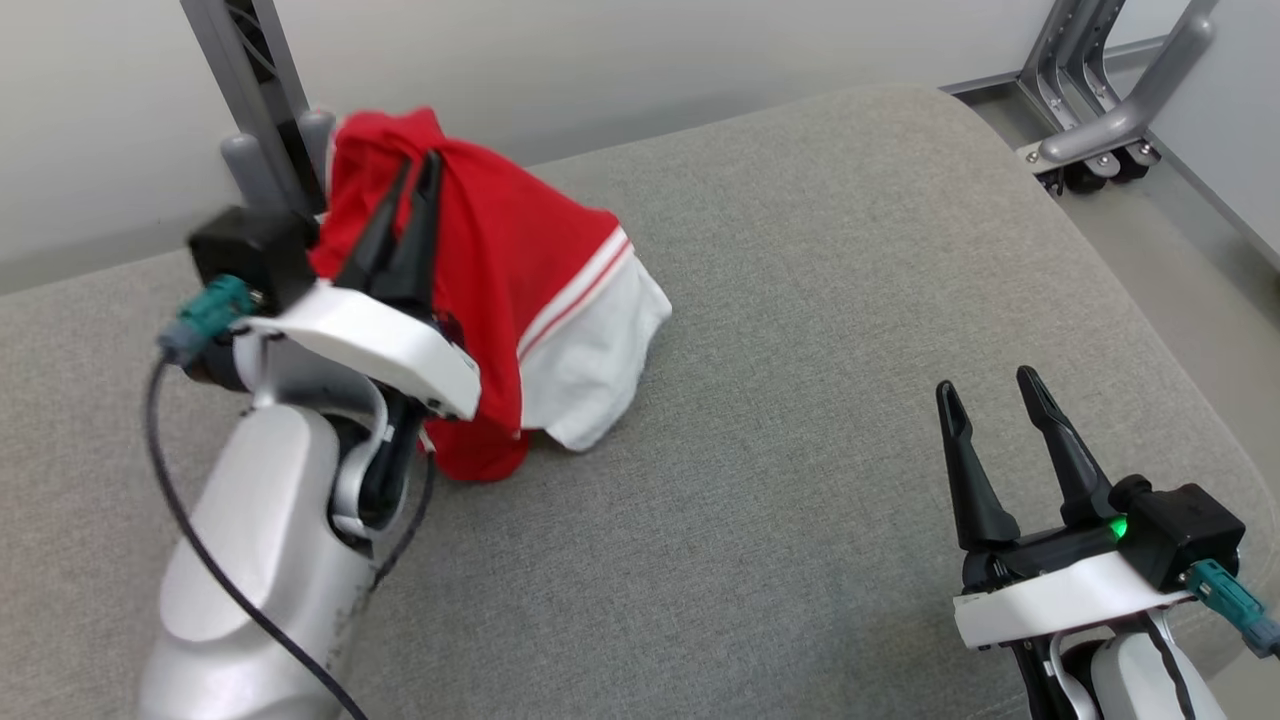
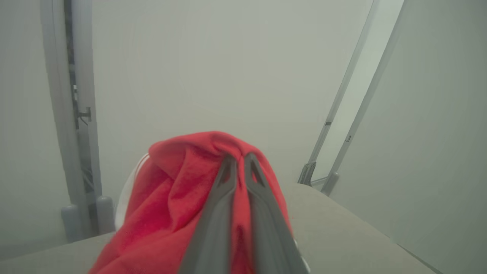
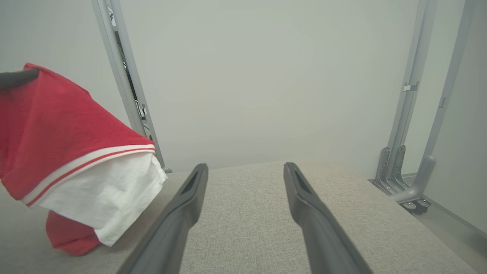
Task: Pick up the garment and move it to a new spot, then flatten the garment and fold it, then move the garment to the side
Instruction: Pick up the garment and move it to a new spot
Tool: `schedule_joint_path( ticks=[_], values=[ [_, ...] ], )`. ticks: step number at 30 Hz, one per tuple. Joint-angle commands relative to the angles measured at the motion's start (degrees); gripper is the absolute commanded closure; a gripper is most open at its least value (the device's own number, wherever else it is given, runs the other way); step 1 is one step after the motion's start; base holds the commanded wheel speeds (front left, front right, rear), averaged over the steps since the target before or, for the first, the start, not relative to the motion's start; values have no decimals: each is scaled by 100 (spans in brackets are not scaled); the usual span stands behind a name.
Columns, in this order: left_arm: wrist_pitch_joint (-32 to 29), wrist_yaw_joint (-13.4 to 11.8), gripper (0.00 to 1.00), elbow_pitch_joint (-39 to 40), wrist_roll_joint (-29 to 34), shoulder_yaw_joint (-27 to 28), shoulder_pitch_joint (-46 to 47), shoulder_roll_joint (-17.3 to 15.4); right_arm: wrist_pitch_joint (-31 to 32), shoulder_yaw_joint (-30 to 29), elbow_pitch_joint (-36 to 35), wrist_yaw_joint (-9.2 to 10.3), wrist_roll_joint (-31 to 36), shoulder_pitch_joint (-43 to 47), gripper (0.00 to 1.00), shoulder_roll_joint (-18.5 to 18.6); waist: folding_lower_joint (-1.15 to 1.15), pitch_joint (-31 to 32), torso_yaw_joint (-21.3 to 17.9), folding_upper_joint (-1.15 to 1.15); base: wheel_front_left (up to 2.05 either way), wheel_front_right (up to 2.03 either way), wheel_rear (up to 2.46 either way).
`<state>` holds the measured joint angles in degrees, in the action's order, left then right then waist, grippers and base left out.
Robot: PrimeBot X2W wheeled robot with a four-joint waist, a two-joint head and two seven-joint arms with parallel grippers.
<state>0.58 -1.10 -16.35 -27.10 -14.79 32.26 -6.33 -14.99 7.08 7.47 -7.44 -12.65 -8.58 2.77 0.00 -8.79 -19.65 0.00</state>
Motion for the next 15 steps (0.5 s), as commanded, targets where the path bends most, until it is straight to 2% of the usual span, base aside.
schedule_joint_path(
  ticks=[1,7,12,13,14,15],
  values=[
    [44,-29,100,-78,49,-28,-71,-16,-30,-11,-36,-9,-31,-39,0,24,0,-75,4,0,0,0,0],
    [343,-65,100,-807,-21,-451,-341,245,-29,36,-74,-9,-31,-146,0,25,0,-320,94,0,0,0,0],
    [615,68,100,-1450,-280,-951,-352,325,-30,90,-77,-9,20,-256,0,24,0,-489,224,0,0,0,0],
    [641,135,82,-1526,-407,-1117,-330,336,-29,102,-69,-9,21,-274,0,25,0,-508,251,0,0,0,0],
    [677,150,59,-1615,-496,-1269,-300,337,-30,124,-58,-9,30,-289,0,24,0,-522,275,0,0,0,0],
    [758,142,19,-1661,-564,-1394,-230,328,-30,134,-51,-9,30,-301,0,26,0,-532,300,0,0,0,0]
  ],
)
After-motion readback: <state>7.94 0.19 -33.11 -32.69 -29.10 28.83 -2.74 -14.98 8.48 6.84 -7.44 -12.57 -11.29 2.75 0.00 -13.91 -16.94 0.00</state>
